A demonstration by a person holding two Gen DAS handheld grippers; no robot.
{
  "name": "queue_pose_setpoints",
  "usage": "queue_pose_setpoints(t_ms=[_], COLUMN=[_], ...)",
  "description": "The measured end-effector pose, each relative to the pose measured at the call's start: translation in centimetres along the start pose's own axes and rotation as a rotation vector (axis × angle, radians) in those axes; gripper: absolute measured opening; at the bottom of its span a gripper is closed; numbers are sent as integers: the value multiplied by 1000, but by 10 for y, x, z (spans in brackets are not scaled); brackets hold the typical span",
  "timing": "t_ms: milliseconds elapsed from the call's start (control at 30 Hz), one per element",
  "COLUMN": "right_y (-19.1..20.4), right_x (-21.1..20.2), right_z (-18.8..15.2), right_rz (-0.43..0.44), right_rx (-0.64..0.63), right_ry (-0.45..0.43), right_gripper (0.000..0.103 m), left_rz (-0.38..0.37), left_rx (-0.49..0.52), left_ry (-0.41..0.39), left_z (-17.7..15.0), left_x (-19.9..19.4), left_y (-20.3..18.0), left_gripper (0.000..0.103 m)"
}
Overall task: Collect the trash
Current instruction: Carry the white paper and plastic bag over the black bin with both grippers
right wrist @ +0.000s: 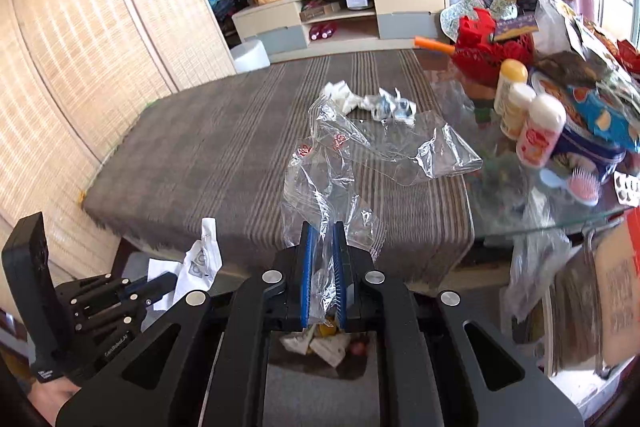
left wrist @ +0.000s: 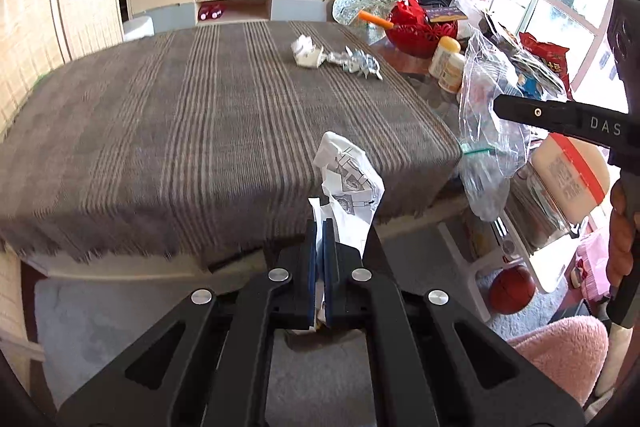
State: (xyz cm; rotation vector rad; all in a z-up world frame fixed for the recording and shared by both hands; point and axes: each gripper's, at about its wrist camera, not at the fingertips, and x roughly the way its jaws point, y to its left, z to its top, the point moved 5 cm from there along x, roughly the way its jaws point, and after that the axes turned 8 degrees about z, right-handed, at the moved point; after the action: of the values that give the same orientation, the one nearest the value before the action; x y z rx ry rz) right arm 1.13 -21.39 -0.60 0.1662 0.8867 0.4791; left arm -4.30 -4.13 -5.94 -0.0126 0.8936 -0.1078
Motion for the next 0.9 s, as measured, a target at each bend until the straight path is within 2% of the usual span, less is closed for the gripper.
queue_pose_setpoints(t_ms=[333,667,900], right_y=[-23,-48,-54], right_x=[19,62,106], right_z=[-71,-128,-150], right_rz=[-26,-21,-5], right_rx=[38,117,147], right_ry=[91,184,257], right_gripper=[11,11,11], left_rz=[-3,-29,-57], left_rx=[20,17,2], left_ry=[86,203,273], left_z=[-74,-118,-135], left_x=[31,87,127], left_y=[-19,-16,-22], left_gripper=[2,2,2])
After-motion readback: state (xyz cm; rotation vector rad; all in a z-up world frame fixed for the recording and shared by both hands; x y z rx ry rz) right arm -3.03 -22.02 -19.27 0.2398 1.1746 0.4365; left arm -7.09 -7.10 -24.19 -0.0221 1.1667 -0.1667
